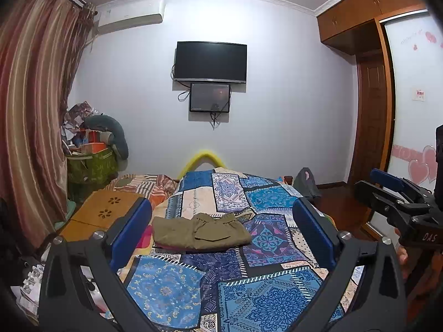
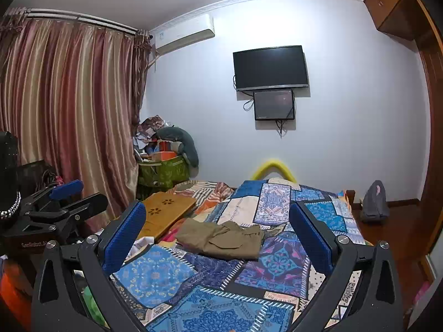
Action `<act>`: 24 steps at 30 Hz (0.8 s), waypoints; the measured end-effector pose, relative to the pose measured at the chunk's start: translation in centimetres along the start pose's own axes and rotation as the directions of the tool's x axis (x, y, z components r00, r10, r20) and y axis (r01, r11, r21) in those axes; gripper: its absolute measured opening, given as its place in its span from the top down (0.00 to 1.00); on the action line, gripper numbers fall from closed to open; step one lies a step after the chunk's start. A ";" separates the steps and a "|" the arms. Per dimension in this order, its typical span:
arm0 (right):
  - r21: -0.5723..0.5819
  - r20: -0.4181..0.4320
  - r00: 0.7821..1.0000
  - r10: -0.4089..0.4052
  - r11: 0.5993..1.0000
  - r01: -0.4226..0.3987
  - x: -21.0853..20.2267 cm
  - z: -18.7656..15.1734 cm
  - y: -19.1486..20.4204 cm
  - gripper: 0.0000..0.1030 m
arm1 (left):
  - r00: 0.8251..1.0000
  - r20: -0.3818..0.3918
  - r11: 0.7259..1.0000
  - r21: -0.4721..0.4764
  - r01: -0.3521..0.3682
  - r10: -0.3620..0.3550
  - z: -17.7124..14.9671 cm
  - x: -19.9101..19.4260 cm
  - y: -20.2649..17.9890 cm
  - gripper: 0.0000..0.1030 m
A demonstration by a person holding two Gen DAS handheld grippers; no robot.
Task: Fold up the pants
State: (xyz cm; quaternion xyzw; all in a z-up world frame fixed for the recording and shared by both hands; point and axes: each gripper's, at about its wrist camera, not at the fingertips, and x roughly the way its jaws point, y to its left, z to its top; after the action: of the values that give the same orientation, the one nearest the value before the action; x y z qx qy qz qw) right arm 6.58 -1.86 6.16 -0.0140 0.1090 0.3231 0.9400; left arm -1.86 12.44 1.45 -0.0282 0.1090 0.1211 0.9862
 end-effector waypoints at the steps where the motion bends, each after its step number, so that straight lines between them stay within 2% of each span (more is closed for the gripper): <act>1: 0.000 -0.002 1.000 0.001 1.000 -0.001 0.0 0.0 0.0 0.00 | 1.000 -0.001 1.000 0.000 0.001 -0.001 0.0 0.1 0.0 0.00; 24: 0.003 -0.006 1.000 0.004 1.000 -0.004 0.1 0.0 0.1 0.00 | 1.000 -0.008 1.000 -0.007 0.015 -0.015 -0.5 0.5 0.1 0.00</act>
State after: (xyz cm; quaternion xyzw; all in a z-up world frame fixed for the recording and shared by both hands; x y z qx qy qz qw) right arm 6.59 -1.70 6.16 -0.0135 0.1124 0.3250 0.9389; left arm -1.51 12.62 0.86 -0.0327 0.1121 0.1141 0.9866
